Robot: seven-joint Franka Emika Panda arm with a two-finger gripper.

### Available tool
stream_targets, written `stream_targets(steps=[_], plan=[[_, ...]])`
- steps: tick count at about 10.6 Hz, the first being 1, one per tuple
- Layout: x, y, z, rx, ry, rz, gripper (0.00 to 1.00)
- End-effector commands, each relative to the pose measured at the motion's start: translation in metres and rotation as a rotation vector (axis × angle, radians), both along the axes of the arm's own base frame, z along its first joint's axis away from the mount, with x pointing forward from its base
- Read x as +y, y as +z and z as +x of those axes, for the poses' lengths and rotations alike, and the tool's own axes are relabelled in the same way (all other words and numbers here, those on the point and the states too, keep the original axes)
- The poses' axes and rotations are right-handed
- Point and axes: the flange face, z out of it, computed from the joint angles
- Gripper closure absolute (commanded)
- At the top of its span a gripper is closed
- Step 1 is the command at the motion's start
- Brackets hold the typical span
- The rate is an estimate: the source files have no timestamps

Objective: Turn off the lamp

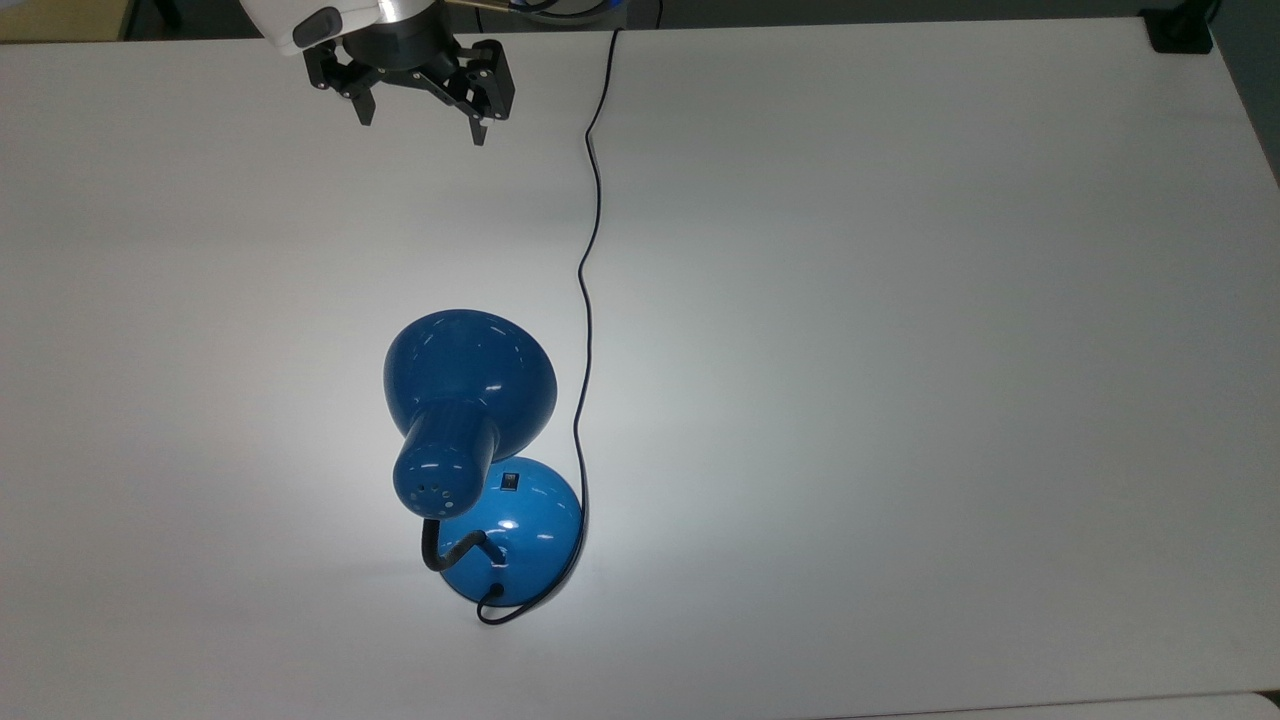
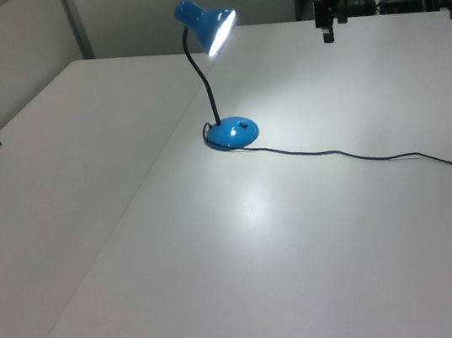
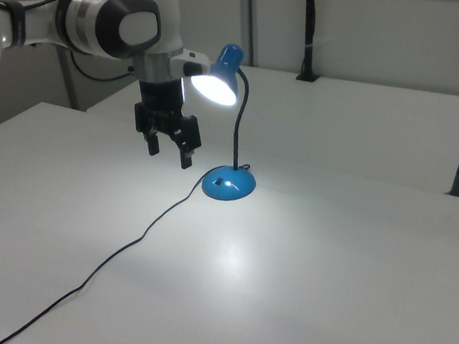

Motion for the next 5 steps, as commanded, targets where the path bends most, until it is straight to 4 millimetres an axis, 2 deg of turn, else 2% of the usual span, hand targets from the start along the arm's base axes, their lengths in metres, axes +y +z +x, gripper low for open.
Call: stream_targets(steps=[1, 2, 3, 4, 5], plan=[[-0.0063, 0.0107, -0.0061, 0.004, 0.016, 0.005, 0.16], [-0.0092, 0.0108, -0.0062, 0.004, 0.054, 0.016, 0.56], [-0.0092, 0.0107, -0.0062, 0.0, 0.1, 0.055, 0.89], [-0.0064, 0.0095, -0.0045, -0.006, 0.126, 0.075, 1.0], [-0.0051, 0.004, -0.0013, -0.004, 0.129, 0.076, 1.0]])
